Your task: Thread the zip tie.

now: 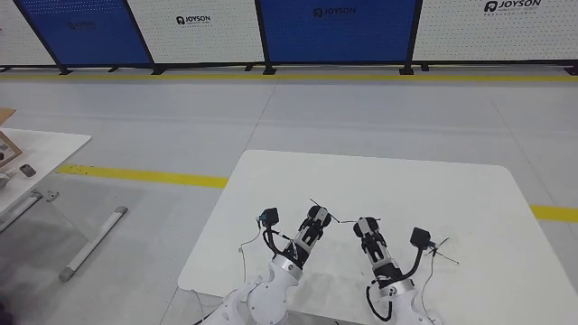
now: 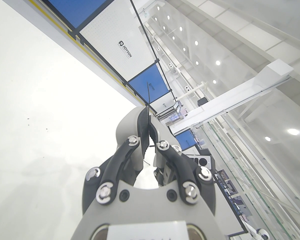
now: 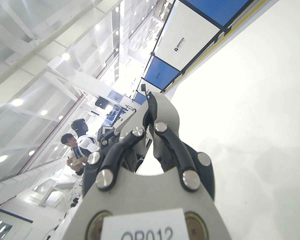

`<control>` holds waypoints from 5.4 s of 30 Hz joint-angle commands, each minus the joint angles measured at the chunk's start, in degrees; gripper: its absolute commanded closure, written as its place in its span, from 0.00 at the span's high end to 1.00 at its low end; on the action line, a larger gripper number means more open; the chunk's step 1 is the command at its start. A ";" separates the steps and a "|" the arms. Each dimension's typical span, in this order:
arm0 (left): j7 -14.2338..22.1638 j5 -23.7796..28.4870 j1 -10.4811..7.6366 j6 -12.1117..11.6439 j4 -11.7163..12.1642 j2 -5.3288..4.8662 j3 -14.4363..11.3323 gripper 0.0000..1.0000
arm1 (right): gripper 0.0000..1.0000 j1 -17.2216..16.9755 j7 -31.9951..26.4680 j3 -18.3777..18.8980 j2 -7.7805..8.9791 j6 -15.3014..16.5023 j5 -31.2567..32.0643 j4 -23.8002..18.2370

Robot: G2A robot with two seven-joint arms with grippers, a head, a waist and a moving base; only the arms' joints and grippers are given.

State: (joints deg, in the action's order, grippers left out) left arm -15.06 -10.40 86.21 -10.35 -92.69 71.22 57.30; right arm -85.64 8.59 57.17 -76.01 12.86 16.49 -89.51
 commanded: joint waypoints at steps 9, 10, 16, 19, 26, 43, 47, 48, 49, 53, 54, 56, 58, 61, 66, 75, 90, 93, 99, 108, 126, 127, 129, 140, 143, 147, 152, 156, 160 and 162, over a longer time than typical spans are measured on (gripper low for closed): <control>0.00 0.00 0.00 0.00 0.00 0.00 0.00 0.00 | 0.00 1.76 -1.50 -0.87 -0.76 -2.31 0.13 1.61; 0.00 0.00 0.00 0.00 0.00 0.00 0.00 0.00 | 0.00 1.75 -1.39 -0.83 -0.80 -2.21 0.10 1.66; 0.00 0.00 0.00 0.00 0.00 0.00 0.00 0.00 | 0.00 0.24 -0.70 0.50 -0.72 -0.23 0.02 0.63; 0.00 0.00 0.00 0.00 0.00 0.00 0.00 0.00 | 0.00 -0.48 -0.94 0.84 -0.67 -0.08 0.60 -0.03; 0.00 0.00 0.00 0.00 0.00 0.00 0.00 0.00 | 0.00 -0.06 -1.69 0.58 -0.98 -1.23 1.10 0.40; 0.00 0.00 0.00 0.00 0.00 0.00 0.00 0.00 | 0.00 0.60 -1.75 0.40 -1.72 -1.31 1.45 1.16; 0.00 0.00 0.00 0.00 0.00 0.00 0.00 0.00 | 0.00 0.34 -1.46 0.64 -1.83 -0.85 1.43 1.21; 0.00 0.00 0.00 0.00 0.00 0.00 0.00 0.00 | 0.00 0.16 -1.46 0.80 -1.81 -0.69 1.44 1.15; 0.00 0.00 0.00 0.00 0.00 0.00 0.00 0.00 | 0.00 -0.06 -1.47 1.01 -1.78 -0.50 1.45 1.09; 0.00 0.00 0.00 0.00 0.00 0.00 0.00 0.00 | 0.00 -1.08 -1.55 1.94 -1.64 0.26 1.51 0.37; 0.00 0.00 0.00 0.00 0.00 0.00 0.00 0.00 | 0.00 -1.35 -1.57 2.14 -1.62 0.41 1.58 0.07; 0.00 0.00 0.00 0.00 0.00 0.00 0.00 0.00 | 0.00 -1.65 -1.67 2.35 -1.60 0.49 1.69 -0.29; 0.00 0.00 0.00 0.00 0.00 0.00 0.00 0.00 | 0.00 -1.89 -1.75 2.46 -1.61 0.49 1.85 -0.63; 0.00 0.00 0.00 0.00 0.00 0.00 0.00 0.00 | 0.00 -1.95 -1.94 2.40 -1.68 0.33 2.09 -0.87; 0.00 0.00 0.00 0.00 0.00 0.00 0.00 0.00 | 0.00 -1.08 -2.22 1.87 -1.97 -0.85 2.36 -0.27; 0.00 0.00 0.00 0.00 0.00 0.00 0.00 0.00 | 0.00 -0.55 -2.23 1.74 -2.32 -1.73 2.58 0.38; 0.00 0.00 0.00 0.00 0.00 0.00 0.00 0.00 | 0.00 -1.66 -2.79 2.79 -2.38 -0.82 2.76 -0.41; 0.00 0.00 0.00 0.00 0.00 0.00 0.00 0.00 | 0.00 -1.72 -2.91 2.80 -2.43 -0.75 2.85 -0.58; 0.00 0.00 0.00 0.00 0.00 0.00 0.00 0.00 | 0.00 -1.34 -3.08 2.59 -2.62 -1.20 3.01 -0.23; 0.00 0.00 0.00 0.00 0.00 0.00 0.00 0.00 | 0.00 -0.96 -3.14 2.37 -2.89 -1.69 3.33 0.12; 0.00 0.00 0.00 0.00 0.00 0.00 0.00 0.00 | 0.00 -0.18 -2.74 1.59 -3.41 -1.97 3.85 1.15; 0.00 0.00 0.00 0.00 0.00 0.00 0.00 0.00 | 0.00 -0.18 -2.74 1.59 -3.41 -1.97 3.85 1.15; 0.32 1.30 -0.06 0.16 -0.01 0.12 0.04 0.00 | 0.00 -0.18 -2.75 1.60 -3.41 -1.93 3.89 1.10; 3.29 14.39 -0.27 -4.33 0.24 0.90 1.52 0.00 | 0.00 -0.43 -1.66 1.75 -3.63 0.89 3.65 0.70; 4.98 15.75 0.01 -4.48 -0.04 0.87 2.04 0.00 | 0.00 -0.19 -1.75 1.61 -3.77 1.44 2.92 1.00; 5.33 13.81 -0.03 -3.96 -0.03 0.91 1.92 0.00 | 0.00 -0.18 -1.69 1.37 -3.87 1.80 3.40 1.23; 2.86 10.22 0.49 -5.05 -0.30 1.09 1.59 0.00 | 0.00 -0.02 -0.76 1.65 -4.09 1.09 2.48 1.46; 2.64 9.13 0.66 -5.12 -0.10 1.20 1.51 0.00 | 0.00 -0.32 -0.42 1.87 -4.14 1.30 2.65 1.28; 1.85 7.99 0.52 -5.24 0.31 1.39 1.36 0.00 | 0.00 -0.48 -0.31 1.92 -4.20 1.44 3.05 1.20; 1.50 7.18 0.48 -5.11 0.48 1.47 1.19 0.00 | 0.00 -0.52 -0.30 1.94 -4.23 1.43 3.25 1.19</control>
State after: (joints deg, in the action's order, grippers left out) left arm -13.42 -2.86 86.70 -15.55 -92.27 72.66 58.58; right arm -86.15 8.29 59.10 -80.23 14.30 19.66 -88.32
